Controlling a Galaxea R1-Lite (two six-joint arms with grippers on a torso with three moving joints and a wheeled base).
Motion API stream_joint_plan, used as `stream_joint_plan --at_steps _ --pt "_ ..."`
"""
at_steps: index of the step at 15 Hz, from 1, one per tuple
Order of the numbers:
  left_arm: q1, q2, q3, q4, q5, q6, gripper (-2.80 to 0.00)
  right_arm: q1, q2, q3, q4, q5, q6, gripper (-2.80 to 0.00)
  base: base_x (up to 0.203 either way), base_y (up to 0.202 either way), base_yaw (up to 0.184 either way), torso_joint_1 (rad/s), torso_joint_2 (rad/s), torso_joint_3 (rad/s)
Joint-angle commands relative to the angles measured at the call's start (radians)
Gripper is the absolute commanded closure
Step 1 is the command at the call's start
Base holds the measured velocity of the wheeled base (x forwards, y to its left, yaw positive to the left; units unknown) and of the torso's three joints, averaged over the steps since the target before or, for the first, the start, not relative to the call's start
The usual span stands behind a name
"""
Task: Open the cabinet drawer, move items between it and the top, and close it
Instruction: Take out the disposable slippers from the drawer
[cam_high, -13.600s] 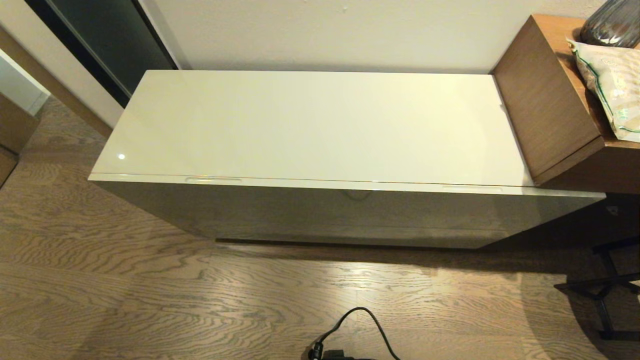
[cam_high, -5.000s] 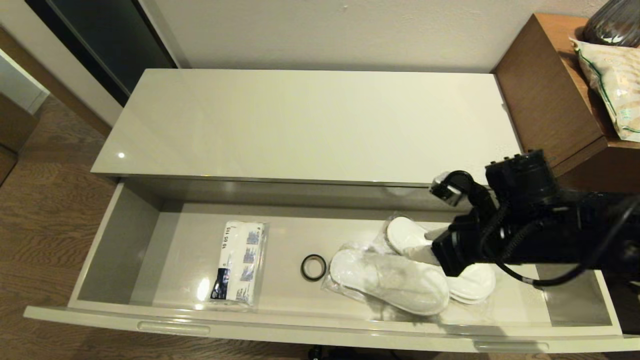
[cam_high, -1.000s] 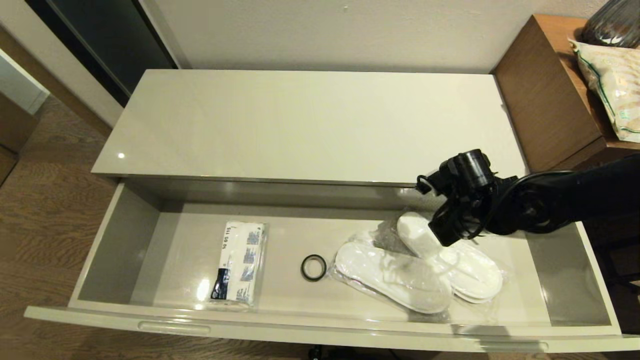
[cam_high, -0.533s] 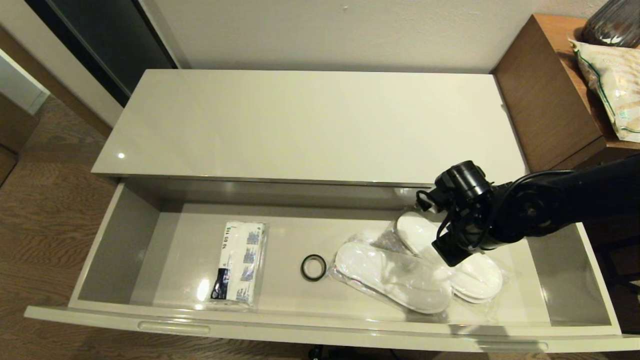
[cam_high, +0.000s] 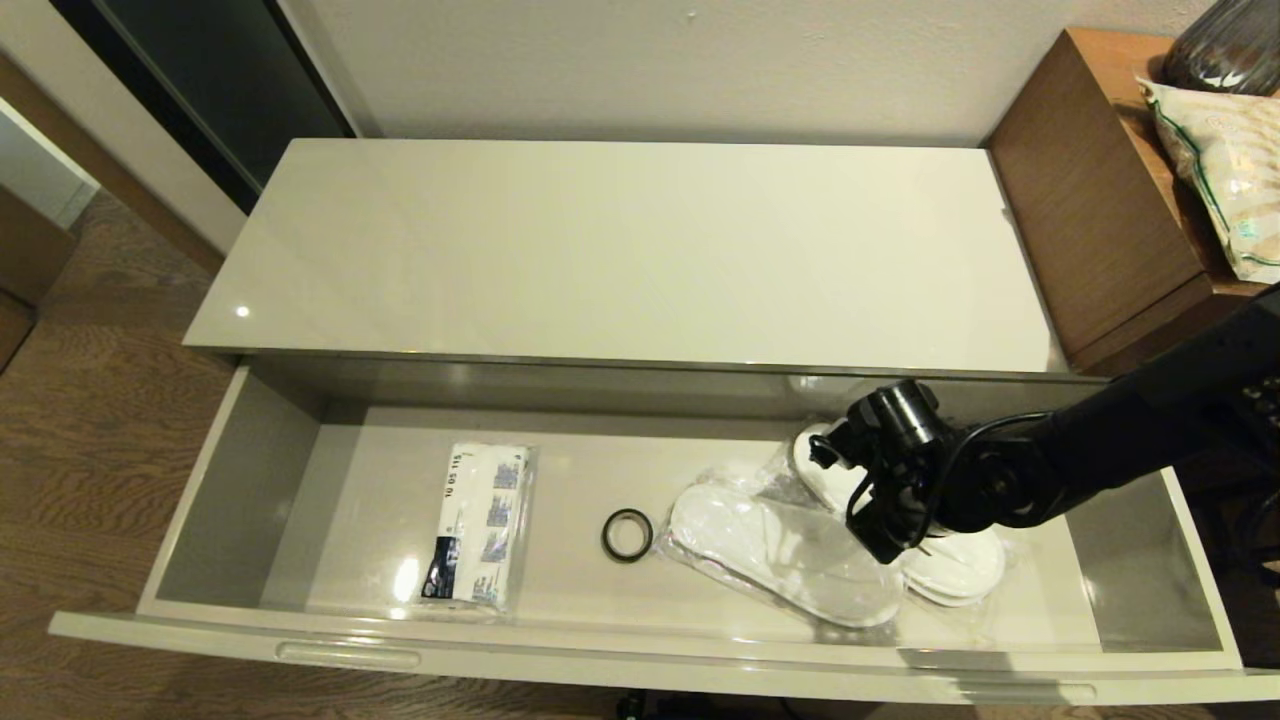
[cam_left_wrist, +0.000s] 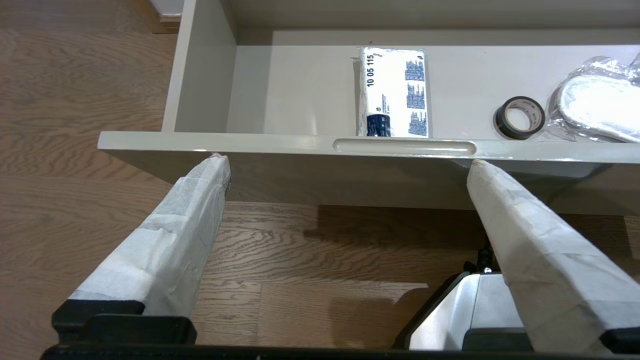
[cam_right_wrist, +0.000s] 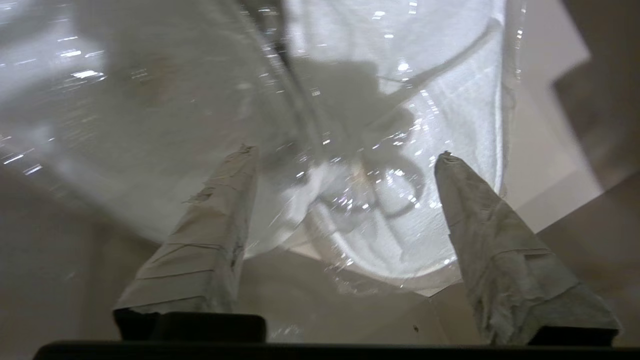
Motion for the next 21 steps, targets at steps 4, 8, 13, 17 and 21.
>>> stream_joint_plan --at_steps 4,8,13,17,21 --pt "0.0 0.001 0.0 0.0 0.0 0.0 -2.8 -0.025 0.119 0.043 -0.245 -0.066 -0.01 -2.8 0.0 0.0 0.0 0.0 0.0 0.0" --pt "0.0 0.001 0.0 -0.001 0.0 0.0 -2.8 -0.025 0.183 0.068 -0.41 -0.105 -0.042 -2.8 0.0 0.0 0.0 0.0 0.0 0.0" --pt "0.0 0.001 0.0 0.0 0.0 0.0 -2.8 -0.023 0.2 0.094 -0.451 -0.106 -0.045 -2.8 0.0 0.0 0.0 0.0 0.0 0.0" --pt "0.0 0.001 0.0 0.0 0.0 0.0 -2.8 -0.019 0.172 0.068 -0.445 -0.136 -0.052 0.0 0.0 0.0 0.0 0.0 0.0 0.0" --pt "0.0 0.001 0.0 0.0 0.0 0.0 -2.8 -0.02 0.085 0.04 -0.357 -0.133 -0.06 0.0 0.0 0.0 0.0 0.0 0.0 0.0"
